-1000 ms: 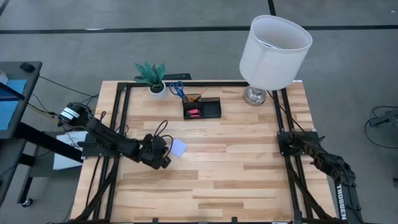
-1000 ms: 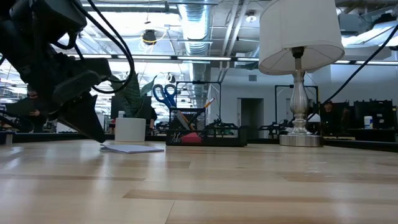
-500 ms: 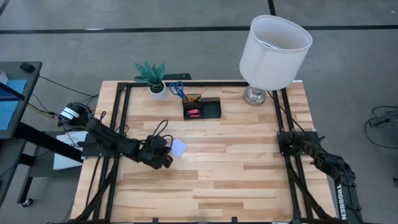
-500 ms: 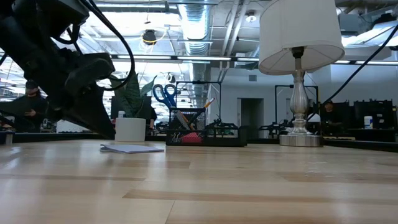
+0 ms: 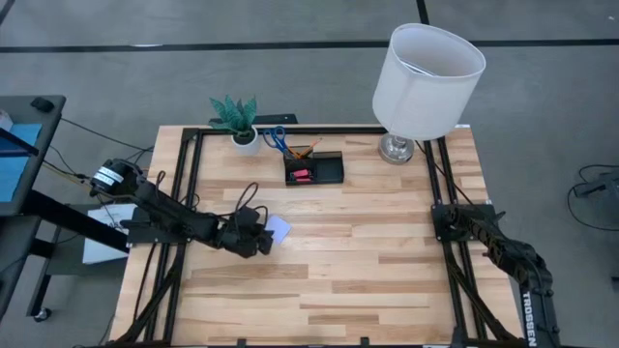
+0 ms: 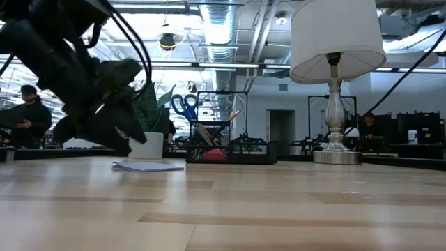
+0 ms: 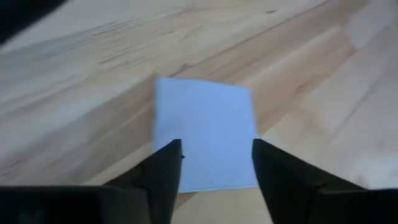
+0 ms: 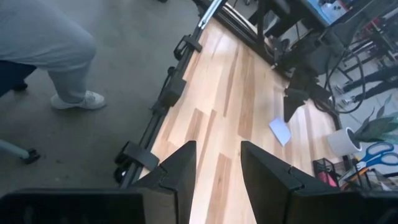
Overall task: Pick and place office supplies into organizer
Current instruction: Put the white sticky notes into the desk organizer
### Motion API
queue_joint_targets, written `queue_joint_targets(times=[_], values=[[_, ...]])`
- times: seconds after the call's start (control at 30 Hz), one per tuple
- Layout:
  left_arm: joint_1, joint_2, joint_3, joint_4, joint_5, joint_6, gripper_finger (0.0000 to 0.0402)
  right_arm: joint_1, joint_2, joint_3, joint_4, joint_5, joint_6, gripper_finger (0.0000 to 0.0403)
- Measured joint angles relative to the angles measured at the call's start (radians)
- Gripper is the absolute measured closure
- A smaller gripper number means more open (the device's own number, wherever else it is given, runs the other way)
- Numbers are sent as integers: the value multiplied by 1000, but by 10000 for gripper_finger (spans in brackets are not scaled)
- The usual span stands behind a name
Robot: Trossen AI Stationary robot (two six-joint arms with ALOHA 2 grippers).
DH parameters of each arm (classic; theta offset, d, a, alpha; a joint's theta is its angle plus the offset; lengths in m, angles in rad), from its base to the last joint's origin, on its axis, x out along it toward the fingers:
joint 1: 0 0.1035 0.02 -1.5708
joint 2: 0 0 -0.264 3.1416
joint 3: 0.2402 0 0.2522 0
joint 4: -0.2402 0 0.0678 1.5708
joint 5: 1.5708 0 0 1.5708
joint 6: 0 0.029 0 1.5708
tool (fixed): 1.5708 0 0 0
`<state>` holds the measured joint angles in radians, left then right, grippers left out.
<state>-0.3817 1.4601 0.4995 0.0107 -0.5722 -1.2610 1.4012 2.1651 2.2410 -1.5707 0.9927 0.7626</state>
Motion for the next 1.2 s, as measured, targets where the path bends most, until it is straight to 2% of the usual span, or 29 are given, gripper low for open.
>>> queue_joint_targets(times=[0.2,0.4,0.9,1.2], values=[[4,0,1,107,15,134,152,13,0,-29,0,-2,29,284],[4,0,1,115,52,256,116,17,0,-56,-1,-13,68,284],[9,0,1,181,-35,272,113,12,0,-58,0,-23,70,284],[40,0,1,183,-14,223,113,6,0,-58,0,-23,68,284]])
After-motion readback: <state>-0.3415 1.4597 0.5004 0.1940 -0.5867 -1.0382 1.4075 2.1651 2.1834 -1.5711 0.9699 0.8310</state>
